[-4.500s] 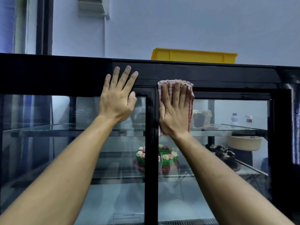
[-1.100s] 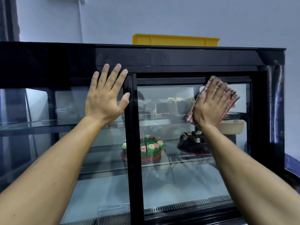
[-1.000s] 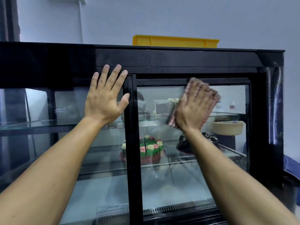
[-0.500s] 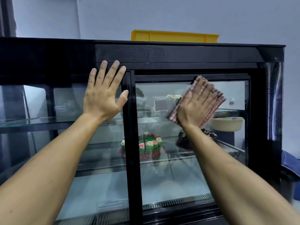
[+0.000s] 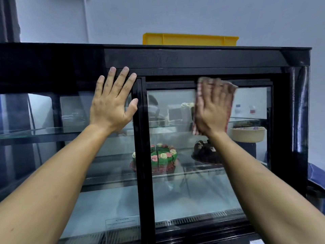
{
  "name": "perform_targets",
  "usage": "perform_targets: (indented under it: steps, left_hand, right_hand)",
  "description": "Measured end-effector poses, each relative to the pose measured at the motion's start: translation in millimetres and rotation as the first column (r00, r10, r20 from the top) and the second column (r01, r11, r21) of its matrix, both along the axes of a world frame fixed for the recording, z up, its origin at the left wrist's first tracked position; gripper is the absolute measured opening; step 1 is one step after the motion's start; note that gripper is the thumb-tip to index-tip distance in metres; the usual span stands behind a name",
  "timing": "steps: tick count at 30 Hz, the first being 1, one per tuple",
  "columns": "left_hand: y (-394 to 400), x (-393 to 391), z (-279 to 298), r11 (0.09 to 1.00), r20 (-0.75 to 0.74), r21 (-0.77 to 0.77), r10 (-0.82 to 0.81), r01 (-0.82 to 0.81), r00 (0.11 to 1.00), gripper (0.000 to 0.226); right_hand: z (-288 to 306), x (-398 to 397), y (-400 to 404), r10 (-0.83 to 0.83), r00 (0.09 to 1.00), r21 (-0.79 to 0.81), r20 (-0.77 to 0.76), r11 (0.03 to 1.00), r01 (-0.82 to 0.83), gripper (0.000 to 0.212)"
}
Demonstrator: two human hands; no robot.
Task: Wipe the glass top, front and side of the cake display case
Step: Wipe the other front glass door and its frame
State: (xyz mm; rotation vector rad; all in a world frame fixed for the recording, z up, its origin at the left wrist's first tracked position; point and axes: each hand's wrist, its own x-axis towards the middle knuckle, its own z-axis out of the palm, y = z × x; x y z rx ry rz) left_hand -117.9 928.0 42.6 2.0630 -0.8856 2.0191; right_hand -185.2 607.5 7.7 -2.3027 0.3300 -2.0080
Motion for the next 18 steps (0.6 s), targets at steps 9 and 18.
perform_targets:
  steps: [9, 18]
  left_hand:
    - [-0.9, 0.1, 0.0, 1.0, 0.013, -0.006, 0.007, -0.007, 1.0, 0.071]
    - [-0.3, 0.1, -2.6, 0.994, 0.046, 0.082, 0.064, -0.068, 0.997, 0.073]
  right_hand:
    - [-14.2, 19.0, 102.0, 0.07, 0.997, -0.134, -0.019, 0.988, -0.072, 0.062]
    - [0.5, 10.7, 17.4, 0.019, 0.999, -0.044, 0.039, 0.999, -0.017, 0.062]
